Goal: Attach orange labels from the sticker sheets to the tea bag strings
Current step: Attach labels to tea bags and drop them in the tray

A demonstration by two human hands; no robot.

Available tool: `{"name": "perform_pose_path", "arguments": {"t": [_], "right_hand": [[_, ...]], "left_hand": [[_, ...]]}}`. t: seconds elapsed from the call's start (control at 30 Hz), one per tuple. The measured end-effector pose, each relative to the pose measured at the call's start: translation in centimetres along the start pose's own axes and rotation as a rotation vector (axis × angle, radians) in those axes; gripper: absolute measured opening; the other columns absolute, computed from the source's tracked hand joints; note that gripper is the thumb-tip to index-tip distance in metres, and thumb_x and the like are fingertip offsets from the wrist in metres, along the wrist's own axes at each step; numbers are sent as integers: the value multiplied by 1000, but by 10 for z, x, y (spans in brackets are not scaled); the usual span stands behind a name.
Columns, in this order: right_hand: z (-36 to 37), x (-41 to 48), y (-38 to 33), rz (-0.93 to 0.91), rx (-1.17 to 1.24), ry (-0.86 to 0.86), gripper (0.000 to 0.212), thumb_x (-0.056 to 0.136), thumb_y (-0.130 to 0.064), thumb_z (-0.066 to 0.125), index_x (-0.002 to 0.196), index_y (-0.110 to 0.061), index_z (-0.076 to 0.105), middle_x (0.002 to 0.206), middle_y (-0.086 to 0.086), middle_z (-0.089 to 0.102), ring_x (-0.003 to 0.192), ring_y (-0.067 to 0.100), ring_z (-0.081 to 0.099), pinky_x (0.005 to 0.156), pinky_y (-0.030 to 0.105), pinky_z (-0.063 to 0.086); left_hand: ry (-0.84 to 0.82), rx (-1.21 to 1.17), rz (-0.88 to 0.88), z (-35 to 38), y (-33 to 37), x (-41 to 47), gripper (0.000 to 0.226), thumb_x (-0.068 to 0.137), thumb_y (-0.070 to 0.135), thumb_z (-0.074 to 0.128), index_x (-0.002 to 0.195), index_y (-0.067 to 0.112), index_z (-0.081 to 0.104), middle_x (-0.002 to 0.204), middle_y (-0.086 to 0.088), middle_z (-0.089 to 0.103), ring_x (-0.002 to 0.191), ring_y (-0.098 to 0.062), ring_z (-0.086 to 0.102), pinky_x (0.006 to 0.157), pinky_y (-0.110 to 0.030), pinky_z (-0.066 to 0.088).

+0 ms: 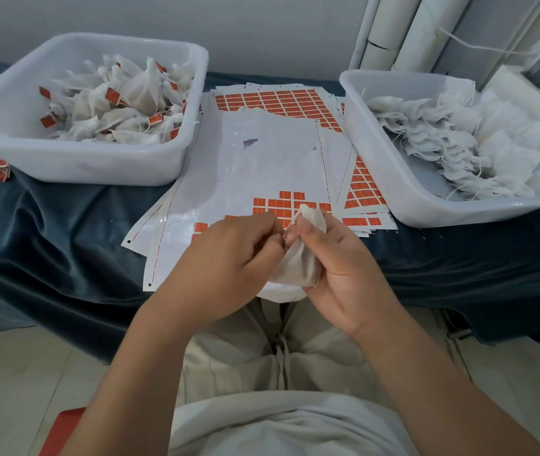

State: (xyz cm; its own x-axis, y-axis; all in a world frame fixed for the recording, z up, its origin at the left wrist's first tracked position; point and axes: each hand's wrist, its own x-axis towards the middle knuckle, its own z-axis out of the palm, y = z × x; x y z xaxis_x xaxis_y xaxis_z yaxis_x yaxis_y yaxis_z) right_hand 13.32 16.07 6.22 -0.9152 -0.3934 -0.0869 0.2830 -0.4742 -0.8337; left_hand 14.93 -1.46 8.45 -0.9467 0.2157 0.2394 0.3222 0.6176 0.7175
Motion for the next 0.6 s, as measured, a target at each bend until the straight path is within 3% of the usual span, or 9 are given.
{"name": "perform_pose_path", "arguments": {"t": [0.1,0.23,0.4,0.5,0.6], "right_hand": [[2,-1,2,-60,-42,39,35,89,-29,74,115,-9,64,104,6,73,102,17,71,91,33,60],[-1,1,6,-137,-228,146,41,94,-30,74,131,-17,64,125,9,74,120,27,69,104,46,55],[-2,0,9,-146,-450,222,28,96,-44,70,119,-28,73,123,5,74,120,27,69,105,57,54],[-4,2,9,-119,-404,239,25,90,-46,75,107,-29,74,116,5,76,112,26,72,98,52,59],[-7,5,6,-70,-179,238,11,93,-34,77,98,-25,75,99,3,77,93,17,74,84,37,61]], "left_hand": [[-21,83,88,-3,0,-1,27,99,27,49,72,23,47,63,-1,52,62,-23,51,56,-45,40],[-36,221,153,-8,0,-3,25,95,31,47,73,19,49,63,-1,48,63,-23,46,52,-38,36],[-84,229,200,-7,0,-4,23,92,29,48,72,18,50,63,-1,49,62,-24,46,54,-44,40],[-108,126,215,-5,-2,-4,21,93,25,51,73,21,52,64,1,50,62,-22,47,55,-41,39],[-115,-188,166,-7,-12,-1,19,94,24,49,77,23,57,73,4,56,65,-15,50,56,-28,38]]}}
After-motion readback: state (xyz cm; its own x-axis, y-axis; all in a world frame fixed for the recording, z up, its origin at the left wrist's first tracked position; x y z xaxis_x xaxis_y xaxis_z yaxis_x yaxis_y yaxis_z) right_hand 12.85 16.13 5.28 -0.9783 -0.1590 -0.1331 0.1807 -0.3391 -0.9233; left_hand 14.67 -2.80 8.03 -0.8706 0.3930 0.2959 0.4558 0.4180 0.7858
